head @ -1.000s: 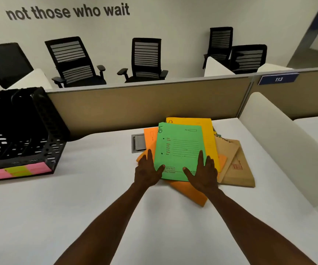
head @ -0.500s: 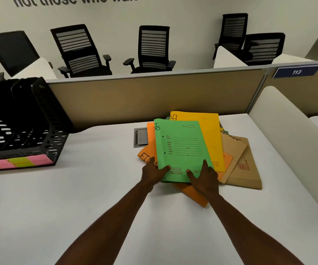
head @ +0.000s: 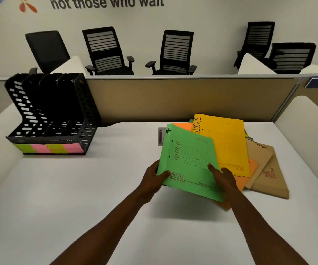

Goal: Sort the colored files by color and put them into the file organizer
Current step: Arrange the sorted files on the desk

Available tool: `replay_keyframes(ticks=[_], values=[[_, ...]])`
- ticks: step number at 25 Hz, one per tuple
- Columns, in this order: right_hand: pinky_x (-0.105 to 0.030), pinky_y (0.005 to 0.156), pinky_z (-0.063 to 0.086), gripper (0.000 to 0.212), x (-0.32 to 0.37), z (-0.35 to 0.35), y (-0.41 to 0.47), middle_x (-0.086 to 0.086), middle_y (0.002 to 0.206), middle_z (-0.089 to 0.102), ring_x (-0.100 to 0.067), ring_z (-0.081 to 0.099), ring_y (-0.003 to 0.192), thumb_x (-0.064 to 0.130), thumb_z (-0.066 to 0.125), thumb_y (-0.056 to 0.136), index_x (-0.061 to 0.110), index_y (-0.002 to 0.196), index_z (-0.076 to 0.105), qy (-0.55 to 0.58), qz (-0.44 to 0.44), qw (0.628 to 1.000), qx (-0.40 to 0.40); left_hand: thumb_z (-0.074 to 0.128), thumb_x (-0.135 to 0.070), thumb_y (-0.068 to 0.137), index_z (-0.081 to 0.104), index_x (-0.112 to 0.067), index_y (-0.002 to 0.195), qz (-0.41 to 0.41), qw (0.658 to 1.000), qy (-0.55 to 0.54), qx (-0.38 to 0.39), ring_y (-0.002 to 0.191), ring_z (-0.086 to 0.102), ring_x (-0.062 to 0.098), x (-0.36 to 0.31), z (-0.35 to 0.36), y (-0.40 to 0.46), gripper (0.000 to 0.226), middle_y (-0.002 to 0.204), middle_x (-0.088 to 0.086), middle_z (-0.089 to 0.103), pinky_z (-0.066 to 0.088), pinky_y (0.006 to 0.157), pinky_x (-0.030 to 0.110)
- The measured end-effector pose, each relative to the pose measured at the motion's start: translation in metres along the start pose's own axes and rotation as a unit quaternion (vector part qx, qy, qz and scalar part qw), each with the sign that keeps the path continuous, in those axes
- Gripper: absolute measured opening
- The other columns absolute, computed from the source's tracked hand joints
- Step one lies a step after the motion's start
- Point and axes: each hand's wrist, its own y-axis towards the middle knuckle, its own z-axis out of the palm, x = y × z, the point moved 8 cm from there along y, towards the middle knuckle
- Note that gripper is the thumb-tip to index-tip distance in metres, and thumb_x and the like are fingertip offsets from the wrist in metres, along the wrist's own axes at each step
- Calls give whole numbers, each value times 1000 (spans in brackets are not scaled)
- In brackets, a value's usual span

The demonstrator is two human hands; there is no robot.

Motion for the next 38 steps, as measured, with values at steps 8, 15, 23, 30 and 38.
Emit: replay_keyframes(ticks=[8, 15, 23, 30, 38], values=[[-56, 91, 54, 39, 7, 129, -105, -13, 114, 70, -35, 69, 98, 21, 74, 86, 16, 123, 62, 161, -34, 986, 31, 77, -6, 79, 46, -39, 133, -74, 992, 88, -50, 101, 70, 24, 33, -174, -97, 70, 122, 2, 64, 59, 79, 37], [-36, 83, 51, 36, -1, 286, -228, -6, 110, 71, -27, 66, 94, 23, 71, 88, 22, 122, 59, 38, -139, 988, 48, 80, -36, 79, 66, -17, 117, -171, 949, 121, -236, 93, 67, 16, 84, -353, -185, 45, 107, 2, 70, 57, 77, 34], [-42, 95, 50, 48, 10, 432, -316, -9, 117, 54, -30, 58, 108, 18, 64, 90, 20, 137, 54, -83, -179, 973, 116, 75, -6, 76, 64, -27, 97, -154, 900, 203, -354, 76, 63, 10, 85, -483, -250, 32, 100, -4, 68, 46, 61, 20], [-20, 61, 46, 25, 19, 496, -348, 3, 100, 72, -12, 63, 78, 14, 65, 80, 27, 101, 67, -185, -224, 928, 233, 69, 4, 74, 68, -10, 115, -176, 873, 232, -392, 81, 60, 20, 99, -559, -275, 43, 106, 8, 68, 48, 71, 25], [-39, 85, 58, 38, 28, 545, -366, -1, 111, 70, -21, 67, 98, 12, 69, 77, 18, 114, 64, -249, -202, 892, 319, 76, -18, 79, 47, -6, 142, -183, 849, 261, -421, 123, 53, 33, 112, -591, -288, 70, 135, 18, 55, 45, 104, 42]])
